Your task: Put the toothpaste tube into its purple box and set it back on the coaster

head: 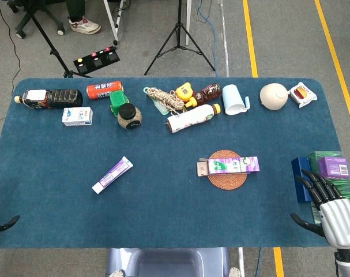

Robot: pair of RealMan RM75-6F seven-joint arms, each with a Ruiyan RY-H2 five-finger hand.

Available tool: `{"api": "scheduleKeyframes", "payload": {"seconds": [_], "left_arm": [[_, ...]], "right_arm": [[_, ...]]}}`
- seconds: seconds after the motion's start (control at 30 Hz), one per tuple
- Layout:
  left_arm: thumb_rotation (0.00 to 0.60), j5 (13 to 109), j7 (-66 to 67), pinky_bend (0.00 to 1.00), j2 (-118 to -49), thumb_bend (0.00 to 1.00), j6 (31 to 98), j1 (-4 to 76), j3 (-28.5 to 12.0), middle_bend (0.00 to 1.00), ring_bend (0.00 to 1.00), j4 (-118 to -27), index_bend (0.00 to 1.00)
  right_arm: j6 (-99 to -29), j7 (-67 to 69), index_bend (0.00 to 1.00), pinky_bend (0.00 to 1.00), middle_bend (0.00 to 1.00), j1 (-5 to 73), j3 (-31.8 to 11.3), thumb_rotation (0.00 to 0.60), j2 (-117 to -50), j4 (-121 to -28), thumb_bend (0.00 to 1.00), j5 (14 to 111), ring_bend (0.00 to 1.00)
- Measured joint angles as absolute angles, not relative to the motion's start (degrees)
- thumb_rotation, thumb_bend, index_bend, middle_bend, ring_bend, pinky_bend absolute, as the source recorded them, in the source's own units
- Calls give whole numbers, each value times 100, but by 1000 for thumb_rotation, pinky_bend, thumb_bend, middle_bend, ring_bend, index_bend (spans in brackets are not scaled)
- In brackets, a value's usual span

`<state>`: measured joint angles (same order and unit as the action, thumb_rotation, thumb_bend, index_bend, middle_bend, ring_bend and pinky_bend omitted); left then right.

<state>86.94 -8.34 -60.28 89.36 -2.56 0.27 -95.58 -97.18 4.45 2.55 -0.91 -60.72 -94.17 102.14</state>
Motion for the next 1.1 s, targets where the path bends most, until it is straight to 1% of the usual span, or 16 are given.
{"api": "scheduleKeyframes", "payload": {"seconds": [0.23,0.4,0.6,0.77,0.93,1.1], "left_arm": [[600,8690,-842,42,-6032,84,8884,-219,13,0,0,-9509,0],[600,8824,-1031,42,-6075,85,8740,-38,-28,0,0,-9153,0],[600,8992,-1303,41,-6288,84,8381,424,-172,0,0,-8265,0],[600,9113,-1461,42,-6664,84,7949,1006,-345,0,0,-7485,0],[600,9141,-1533,42,-6977,84,7514,1452,-461,0,0,-7274,0],[600,9083,-1183,41,-7205,84,7362,1679,-573,0,0,-7213,0]], "right_arm": [[-9673,430,151,231,121,267,-76,600,-6080,-9428,0,10222,155],[-9642,453,151,230,121,283,-73,600,-6068,-9451,0,10212,156],[-9655,532,155,232,121,286,-111,600,-6047,-9465,9,10142,162],[-9633,542,156,233,121,301,-123,600,-6050,-9503,12,10122,163],[-9572,497,156,233,121,325,-132,600,-6071,-9518,12,10101,164],[-9500,502,156,234,121,350,-114,600,-6084,-9510,13,10090,165]]}}
